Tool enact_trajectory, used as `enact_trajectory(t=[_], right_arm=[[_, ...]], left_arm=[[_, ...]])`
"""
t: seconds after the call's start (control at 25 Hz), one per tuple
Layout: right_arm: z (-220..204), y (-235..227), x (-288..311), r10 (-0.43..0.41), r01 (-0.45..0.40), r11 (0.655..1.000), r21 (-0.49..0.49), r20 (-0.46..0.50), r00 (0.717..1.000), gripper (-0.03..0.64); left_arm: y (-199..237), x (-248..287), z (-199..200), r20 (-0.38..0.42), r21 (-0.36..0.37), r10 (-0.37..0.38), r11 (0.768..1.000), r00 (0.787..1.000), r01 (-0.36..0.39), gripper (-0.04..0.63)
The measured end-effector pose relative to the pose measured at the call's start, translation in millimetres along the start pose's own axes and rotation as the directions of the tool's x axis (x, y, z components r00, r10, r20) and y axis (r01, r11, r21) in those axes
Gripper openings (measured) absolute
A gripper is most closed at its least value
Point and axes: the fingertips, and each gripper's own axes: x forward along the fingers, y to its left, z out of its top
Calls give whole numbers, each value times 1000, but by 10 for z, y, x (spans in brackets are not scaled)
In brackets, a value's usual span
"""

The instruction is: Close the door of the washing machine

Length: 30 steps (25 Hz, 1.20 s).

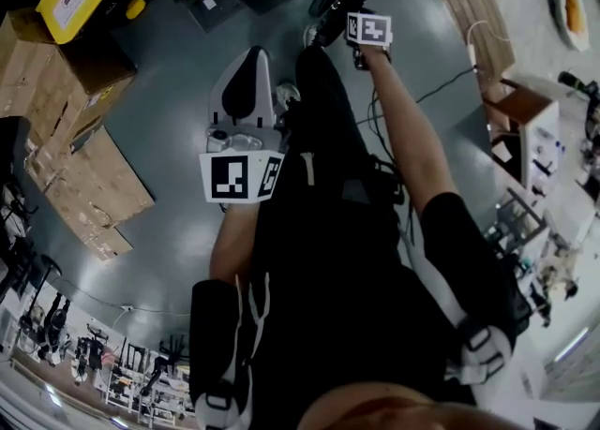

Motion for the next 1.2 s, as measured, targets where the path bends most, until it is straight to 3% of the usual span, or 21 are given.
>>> enact_trajectory(t=[0.32,1.2], right_arm=[[85,143,69,15,-15,1000,-5,16,1000,156],[473,693,276,44,-44,999,-1,40,998,161]], left_arm=[[147,45,34,20,-3,23,1000,1000,-23,5],[508,808,-8,-34,8,30,1000,999,-30,5]])
